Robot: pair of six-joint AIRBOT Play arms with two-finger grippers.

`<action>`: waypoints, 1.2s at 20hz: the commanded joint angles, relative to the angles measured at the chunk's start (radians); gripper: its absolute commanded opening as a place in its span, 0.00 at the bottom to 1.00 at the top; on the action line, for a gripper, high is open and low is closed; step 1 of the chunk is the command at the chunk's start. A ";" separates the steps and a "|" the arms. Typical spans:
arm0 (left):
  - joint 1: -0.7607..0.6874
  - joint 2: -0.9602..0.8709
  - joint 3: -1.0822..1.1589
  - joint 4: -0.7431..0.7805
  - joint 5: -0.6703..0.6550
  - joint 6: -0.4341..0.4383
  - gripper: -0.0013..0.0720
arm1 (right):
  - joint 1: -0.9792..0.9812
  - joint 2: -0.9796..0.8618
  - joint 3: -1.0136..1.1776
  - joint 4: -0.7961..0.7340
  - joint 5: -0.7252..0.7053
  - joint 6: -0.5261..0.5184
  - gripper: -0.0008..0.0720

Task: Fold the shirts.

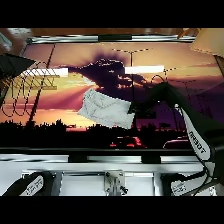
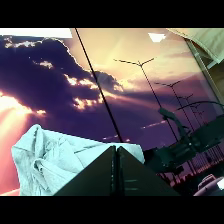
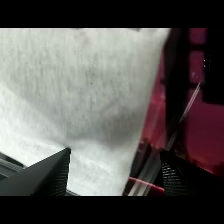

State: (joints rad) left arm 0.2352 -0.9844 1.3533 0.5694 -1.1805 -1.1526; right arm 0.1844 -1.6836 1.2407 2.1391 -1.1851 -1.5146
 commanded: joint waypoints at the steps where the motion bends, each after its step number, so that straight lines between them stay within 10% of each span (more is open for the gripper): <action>1: -0.001 0.001 0.000 0.000 0.001 -0.005 0.06 | 0.047 -0.051 -0.016 0.054 0.093 0.004 0.91; 4: -0.001 0.001 0.000 0.000 0.001 -0.012 0.06 | 0.061 -0.056 -0.003 0.177 0.165 -0.083 0.20; 5: -0.001 0.001 0.000 0.000 0.001 -0.012 0.06 | 0.058 -0.053 0.027 0.186 0.163 -0.122 0.10; 9: -0.001 0.000 0.000 0.000 0.001 -0.012 0.06 | -0.013 0.005 0.267 0.277 0.099 -0.265 0.10; 14: -0.001 0.000 0.000 0.000 0.001 -0.018 0.06 | -0.157 0.082 0.592 0.371 0.021 -0.076 0.10; 24: -0.001 0.000 0.000 0.000 0.000 -0.030 0.06 | -0.397 0.122 0.750 0.222 0.022 -0.028 0.10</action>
State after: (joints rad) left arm 0.2352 -0.9844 1.3533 0.5690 -1.1797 -1.1820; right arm -0.1562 -1.5650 1.9709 2.4573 -1.1744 -1.5509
